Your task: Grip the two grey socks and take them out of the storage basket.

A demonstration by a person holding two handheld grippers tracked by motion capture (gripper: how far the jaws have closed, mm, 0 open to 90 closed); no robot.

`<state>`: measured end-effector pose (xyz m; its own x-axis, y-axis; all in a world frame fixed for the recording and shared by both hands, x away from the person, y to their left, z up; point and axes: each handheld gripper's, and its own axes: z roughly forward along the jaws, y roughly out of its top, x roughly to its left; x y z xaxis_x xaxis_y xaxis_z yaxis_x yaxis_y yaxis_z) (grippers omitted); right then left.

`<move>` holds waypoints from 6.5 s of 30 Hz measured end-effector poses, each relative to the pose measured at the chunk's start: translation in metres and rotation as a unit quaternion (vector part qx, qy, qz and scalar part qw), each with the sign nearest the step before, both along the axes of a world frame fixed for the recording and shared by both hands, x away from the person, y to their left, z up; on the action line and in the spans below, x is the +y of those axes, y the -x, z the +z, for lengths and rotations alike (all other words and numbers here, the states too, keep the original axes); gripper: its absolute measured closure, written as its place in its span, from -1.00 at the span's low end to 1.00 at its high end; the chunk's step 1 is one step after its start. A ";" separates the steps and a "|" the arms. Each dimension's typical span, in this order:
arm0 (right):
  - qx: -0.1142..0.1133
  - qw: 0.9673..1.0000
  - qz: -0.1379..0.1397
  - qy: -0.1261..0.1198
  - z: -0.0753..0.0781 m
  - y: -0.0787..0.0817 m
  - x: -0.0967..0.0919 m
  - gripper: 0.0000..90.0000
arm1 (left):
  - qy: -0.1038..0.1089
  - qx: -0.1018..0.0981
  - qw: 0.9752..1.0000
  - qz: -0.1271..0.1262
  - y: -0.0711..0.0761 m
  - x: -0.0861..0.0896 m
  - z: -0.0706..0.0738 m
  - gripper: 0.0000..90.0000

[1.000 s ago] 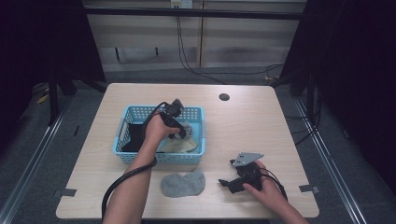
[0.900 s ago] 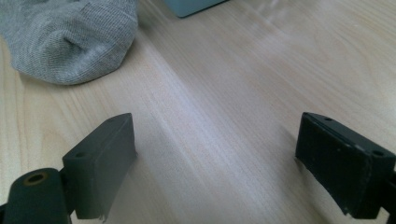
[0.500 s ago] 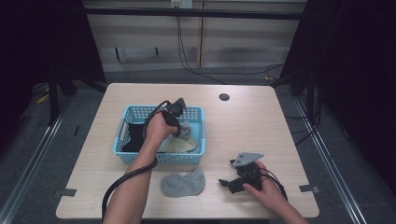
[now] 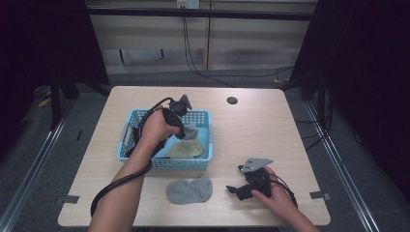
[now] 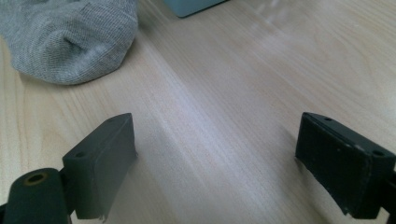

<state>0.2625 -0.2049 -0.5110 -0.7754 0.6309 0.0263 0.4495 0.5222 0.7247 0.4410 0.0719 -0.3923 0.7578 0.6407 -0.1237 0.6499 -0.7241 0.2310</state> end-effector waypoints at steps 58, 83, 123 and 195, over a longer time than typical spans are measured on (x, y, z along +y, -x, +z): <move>0.000 1.000 0.000 0.000 0.000 0.000 0.000 -0.74 | -0.015 0.031 0.987 -0.159 0.080 -0.019 0.105 0.74; 0.000 1.000 0.000 0.000 0.000 0.000 0.000 -0.74 | -0.002 0.046 0.966 -0.256 0.124 -0.060 0.080 0.73; 0.000 1.000 -0.001 0.000 0.000 0.000 0.000 -0.74 | -0.034 0.085 0.966 -0.241 0.131 -0.054 0.002 0.70; 0.002 1.000 0.001 0.000 0.000 0.000 0.000 -0.74 | 0.019 0.016 0.992 -0.123 0.129 0.022 -0.011 -0.38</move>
